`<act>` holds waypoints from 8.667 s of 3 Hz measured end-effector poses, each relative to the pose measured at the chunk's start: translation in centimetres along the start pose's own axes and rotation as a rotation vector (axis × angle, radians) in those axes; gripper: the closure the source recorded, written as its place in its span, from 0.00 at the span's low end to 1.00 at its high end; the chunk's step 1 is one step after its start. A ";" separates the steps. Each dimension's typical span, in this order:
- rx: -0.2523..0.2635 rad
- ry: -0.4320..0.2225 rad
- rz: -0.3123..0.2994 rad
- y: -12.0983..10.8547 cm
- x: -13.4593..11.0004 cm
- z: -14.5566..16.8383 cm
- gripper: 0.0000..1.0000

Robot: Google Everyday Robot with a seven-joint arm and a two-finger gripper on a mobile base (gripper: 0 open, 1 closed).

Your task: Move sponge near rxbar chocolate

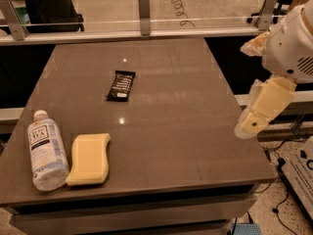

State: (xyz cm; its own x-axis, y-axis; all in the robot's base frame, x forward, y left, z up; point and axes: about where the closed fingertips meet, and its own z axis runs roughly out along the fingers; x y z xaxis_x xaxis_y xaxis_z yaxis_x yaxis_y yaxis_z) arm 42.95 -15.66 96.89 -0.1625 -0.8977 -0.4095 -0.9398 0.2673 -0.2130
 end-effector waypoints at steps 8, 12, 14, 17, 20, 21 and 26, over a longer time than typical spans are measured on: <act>-0.258 -0.380 -0.026 13.6 -16.6 19.5 0.00; -0.240 -0.341 0.055 14.9 -16.8 20.7 0.63; -0.112 -0.324 0.135 8.7 -12.5 17.7 1.00; 0.040 -0.233 0.141 -0.7 -5.5 14.2 1.00; 0.097 -0.225 0.201 -7.6 -3.4 15.5 1.00; 0.076 -0.245 0.207 -10.3 -3.6 16.8 1.00; -0.085 -0.324 0.128 -13.0 -10.0 23.4 1.00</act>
Offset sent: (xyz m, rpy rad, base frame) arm -0.0793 0.1922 -0.0738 0.2823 0.0003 0.3085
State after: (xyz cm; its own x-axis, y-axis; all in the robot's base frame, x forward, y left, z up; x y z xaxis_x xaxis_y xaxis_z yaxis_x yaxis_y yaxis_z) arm 63.86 -1.99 83.05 -0.1898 -0.6975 -0.6910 -0.9417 0.3285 -0.0729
